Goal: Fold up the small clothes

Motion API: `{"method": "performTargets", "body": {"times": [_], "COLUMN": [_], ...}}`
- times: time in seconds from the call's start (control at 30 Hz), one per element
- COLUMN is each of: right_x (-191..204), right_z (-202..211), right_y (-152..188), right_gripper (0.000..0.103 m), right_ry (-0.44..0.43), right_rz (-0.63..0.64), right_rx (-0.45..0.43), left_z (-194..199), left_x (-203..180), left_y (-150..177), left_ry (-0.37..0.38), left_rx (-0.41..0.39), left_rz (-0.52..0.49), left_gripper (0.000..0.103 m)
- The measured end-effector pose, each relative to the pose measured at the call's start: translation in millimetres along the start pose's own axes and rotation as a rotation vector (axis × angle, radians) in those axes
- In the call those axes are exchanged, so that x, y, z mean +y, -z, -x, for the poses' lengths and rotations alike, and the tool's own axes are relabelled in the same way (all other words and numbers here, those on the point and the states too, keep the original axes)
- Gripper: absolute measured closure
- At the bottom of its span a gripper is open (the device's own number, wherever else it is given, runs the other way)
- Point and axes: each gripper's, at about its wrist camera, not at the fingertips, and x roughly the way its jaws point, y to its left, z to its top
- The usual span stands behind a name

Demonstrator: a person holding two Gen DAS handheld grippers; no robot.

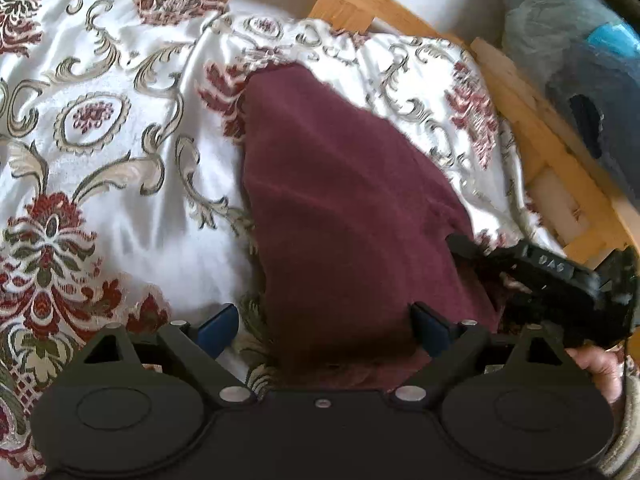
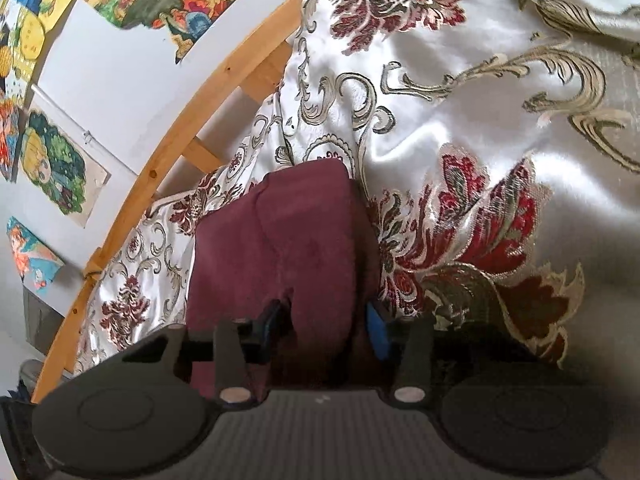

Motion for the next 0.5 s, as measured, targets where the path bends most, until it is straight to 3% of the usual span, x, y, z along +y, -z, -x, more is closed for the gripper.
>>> {"method": "performTargets", "body": {"times": [0.13, 0.27, 0.4, 0.5], "right_x": [-0.7, -0.5, -1.8, -2.2], "right_z": [0.1, 1.0, 1.8, 2.4], "right_y": [0.7, 2.1, 3.0, 4.3], "right_gripper": [0.051, 0.047, 0.039, 0.034], "right_ry": [-0.003, -0.016, -0.041, -0.052], "right_rz": [-0.008, -0.015, -0.018, -0.021], "right_rx": [-0.003, -0.018, -0.043, -0.067], "left_z": [5.4, -4.8, -20.3, -21.0], "left_x": [2.4, 4.5, 7.0, 12.5], "left_y": [-11.9, -29.4, -35.1, -30.3], "left_ry": [0.065, 0.036, -0.028, -0.002], "left_rx": [-0.054, -0.050, 0.006, 0.008], "left_rz": [0.028, 0.041, 0.035, 0.051], "left_gripper": [0.011, 0.011, 0.014, 0.021]}}
